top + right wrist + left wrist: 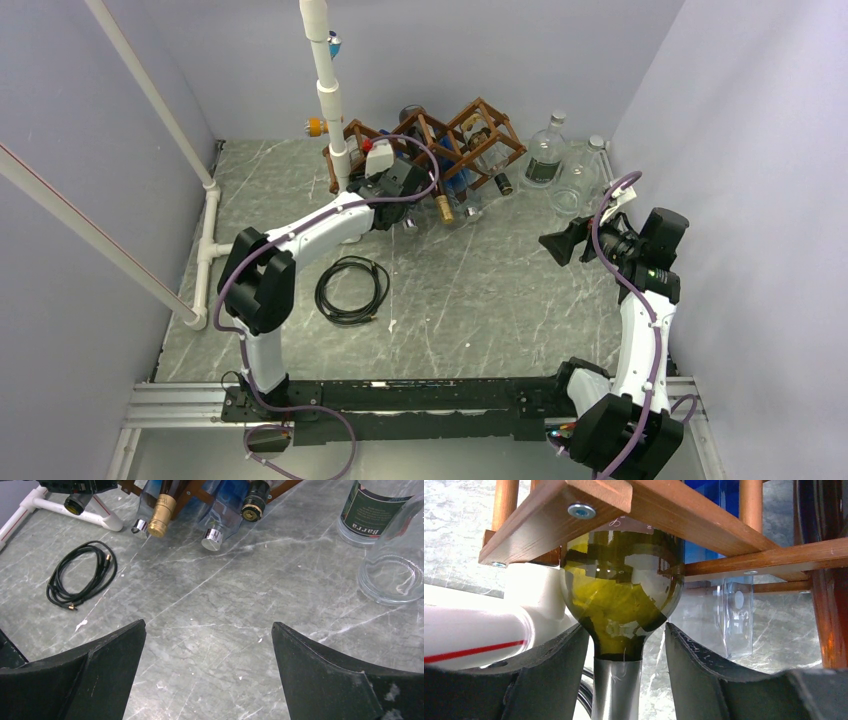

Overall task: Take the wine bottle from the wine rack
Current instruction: Pick up the wine bottle from the wine rack.

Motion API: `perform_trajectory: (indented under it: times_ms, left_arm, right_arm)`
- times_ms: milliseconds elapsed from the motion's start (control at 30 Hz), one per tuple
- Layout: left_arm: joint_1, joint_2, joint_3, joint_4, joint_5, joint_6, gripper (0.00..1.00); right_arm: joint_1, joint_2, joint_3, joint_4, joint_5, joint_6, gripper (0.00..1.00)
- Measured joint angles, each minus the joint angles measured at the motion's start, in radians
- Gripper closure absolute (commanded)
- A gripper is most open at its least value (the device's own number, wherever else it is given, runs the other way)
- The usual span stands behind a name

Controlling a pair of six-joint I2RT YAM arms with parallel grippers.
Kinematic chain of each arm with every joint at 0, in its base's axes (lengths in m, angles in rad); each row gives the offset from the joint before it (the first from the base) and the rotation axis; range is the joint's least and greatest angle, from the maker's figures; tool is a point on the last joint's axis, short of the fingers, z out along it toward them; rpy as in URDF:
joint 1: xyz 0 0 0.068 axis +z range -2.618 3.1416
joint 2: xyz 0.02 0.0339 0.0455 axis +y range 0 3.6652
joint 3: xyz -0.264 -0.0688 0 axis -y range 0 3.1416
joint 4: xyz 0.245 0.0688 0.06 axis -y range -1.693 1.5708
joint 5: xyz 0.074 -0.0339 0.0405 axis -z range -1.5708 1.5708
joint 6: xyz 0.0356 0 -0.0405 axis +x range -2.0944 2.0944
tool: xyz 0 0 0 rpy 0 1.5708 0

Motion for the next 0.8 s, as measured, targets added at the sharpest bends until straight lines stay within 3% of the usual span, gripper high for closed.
perform_trajectory:
  times_ms: [467, 800]
  left_arm:
    - [0.013, 0.014, -0.006, 0.004, 0.011, -0.001, 0.46]
    - [0.016, 0.014, -0.032, 0.032, 0.022, 0.003, 0.87]
  right_arm:
    - [0.000, 0.000, 0.000, -0.001, 0.000, -0.003, 0.00]
    - [0.000, 0.000, 0.002, -0.003, 0.001, -0.004, 0.00]
